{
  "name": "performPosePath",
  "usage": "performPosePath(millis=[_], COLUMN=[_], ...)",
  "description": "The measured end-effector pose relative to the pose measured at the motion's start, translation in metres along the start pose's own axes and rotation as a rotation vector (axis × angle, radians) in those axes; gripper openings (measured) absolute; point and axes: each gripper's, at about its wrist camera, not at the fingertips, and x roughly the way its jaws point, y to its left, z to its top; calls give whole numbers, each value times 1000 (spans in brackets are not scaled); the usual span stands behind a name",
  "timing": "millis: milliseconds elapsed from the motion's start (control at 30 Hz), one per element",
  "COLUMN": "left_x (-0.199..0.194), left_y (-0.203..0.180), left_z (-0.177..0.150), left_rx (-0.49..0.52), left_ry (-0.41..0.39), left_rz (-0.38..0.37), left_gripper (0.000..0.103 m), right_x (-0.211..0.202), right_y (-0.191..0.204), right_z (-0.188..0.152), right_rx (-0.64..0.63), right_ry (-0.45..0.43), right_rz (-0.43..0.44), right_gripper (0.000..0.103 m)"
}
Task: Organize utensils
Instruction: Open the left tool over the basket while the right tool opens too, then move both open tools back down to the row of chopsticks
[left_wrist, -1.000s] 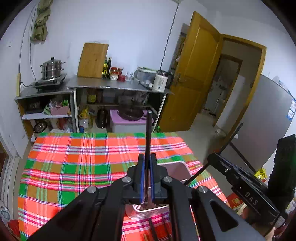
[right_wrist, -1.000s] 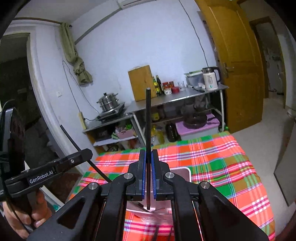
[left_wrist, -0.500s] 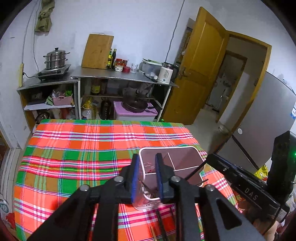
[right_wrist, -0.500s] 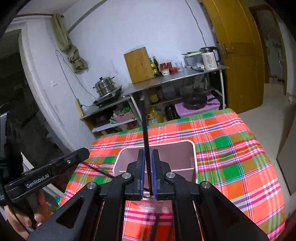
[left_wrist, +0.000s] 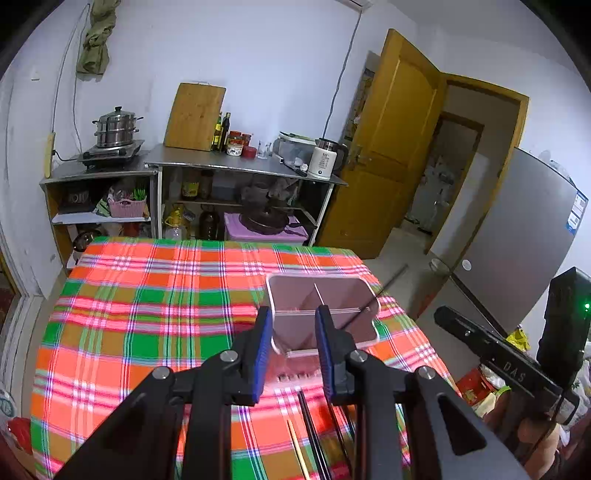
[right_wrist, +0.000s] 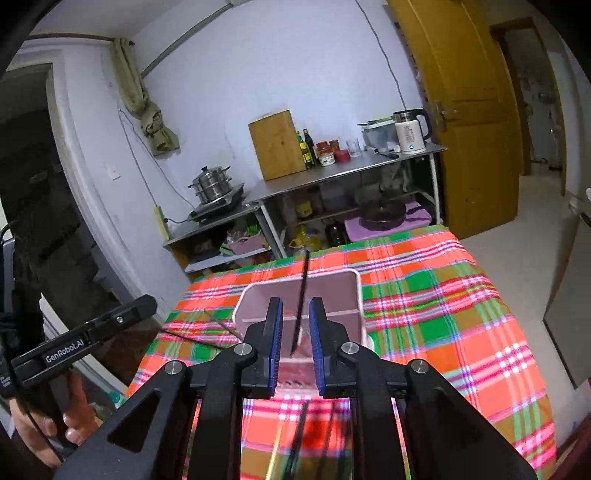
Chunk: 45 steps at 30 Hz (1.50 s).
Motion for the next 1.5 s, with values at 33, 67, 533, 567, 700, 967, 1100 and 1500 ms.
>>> performPosePath(millis=[33, 67, 533, 567, 700, 967, 1100, 1500], left_x=[-2, -3, 19, 21, 31, 53, 68, 106], left_y=[-2, -3, 0, 1, 4, 1, -2, 0], left_z=[-7, -15, -122, -128, -148, -161, -159, -155], left_rx=[-1, 1, -73, -79, -105, -105, -101, -104], left_ry=[8, 18, 214, 231, 278, 348, 370, 403], left_rz=[-2, -3, -13, -9, 0, 2, 6, 39], left_gripper=[25, 25, 25, 25, 25, 25, 25, 25], right_x=[-6, -9, -22, -21, -11, 14, 25, 58], right_y=[-4, -7, -47, -48, -51, -52, -52, -59], right_z=[-6, -11, -104, -111, -129, -151, -153, -144], right_rx=[5, 12, 78, 79, 84, 84, 88, 78], right_ry=[5, 12, 191, 205, 261, 349, 368, 398], right_rz=[-9, -14, -42, -47, -60, -47, -48, -81], right_gripper=[15, 15, 15, 15, 15, 15, 15, 15])
